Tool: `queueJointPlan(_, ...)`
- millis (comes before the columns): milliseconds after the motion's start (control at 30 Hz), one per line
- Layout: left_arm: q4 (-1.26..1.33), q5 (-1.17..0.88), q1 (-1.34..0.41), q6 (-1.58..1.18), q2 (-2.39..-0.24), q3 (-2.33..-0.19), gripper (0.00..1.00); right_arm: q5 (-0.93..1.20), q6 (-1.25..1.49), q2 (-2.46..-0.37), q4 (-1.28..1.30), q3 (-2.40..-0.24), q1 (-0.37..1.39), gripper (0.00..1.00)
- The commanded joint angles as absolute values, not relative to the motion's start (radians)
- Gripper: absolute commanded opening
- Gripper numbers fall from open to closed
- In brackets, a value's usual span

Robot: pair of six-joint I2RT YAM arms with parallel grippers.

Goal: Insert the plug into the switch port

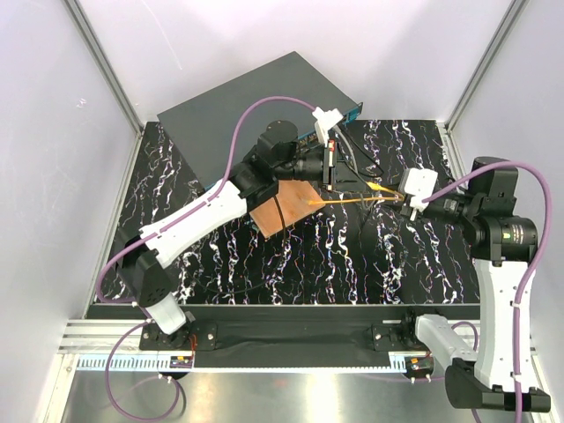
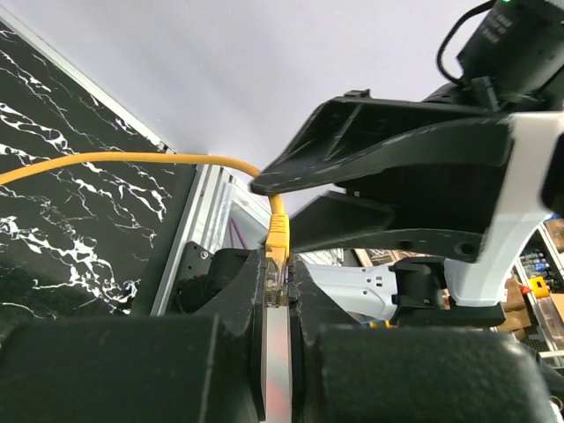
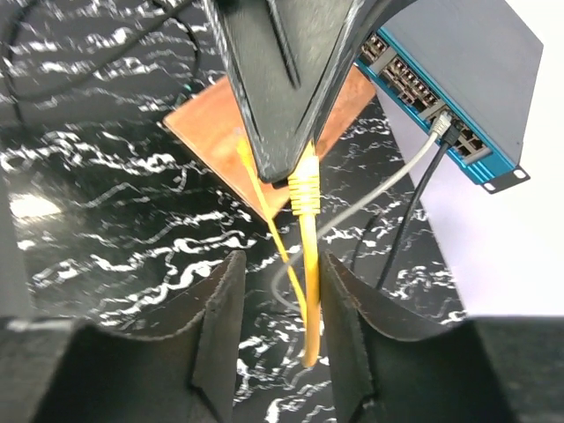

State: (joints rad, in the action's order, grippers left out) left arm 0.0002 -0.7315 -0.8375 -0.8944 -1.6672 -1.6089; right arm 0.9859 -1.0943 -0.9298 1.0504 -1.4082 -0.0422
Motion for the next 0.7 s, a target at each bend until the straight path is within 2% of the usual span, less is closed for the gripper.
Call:
queueJointPlan(0, 0.083, -0.773, -0.838, -0.925, -1.640, -1.601, 0.00, 0.942, -1.195, -0.897, 0.990, -1.367, -0.026, 0.44)
queueJointPlan(133, 0.089, -0.784, -0.838, -0.939, -1.637, -1.589, 0.00, 0.928, -1.181, -0.877, 0.924, -1.344, -0.023, 0.42)
queueJointPlan(633, 0.138, -0.788, -0.838, -1.003, -1.637, -1.554, 0.00, 0.942, -1.279, -0.908, 0.968, -1.373, 0.020, 0.34)
queueJointPlan(667, 0.144, -0.793, -0.838, -1.006, -1.635, -1.552, 0.00, 0.934, -1.284, -0.910, 0.960, -1.371, 0.021, 0.31)
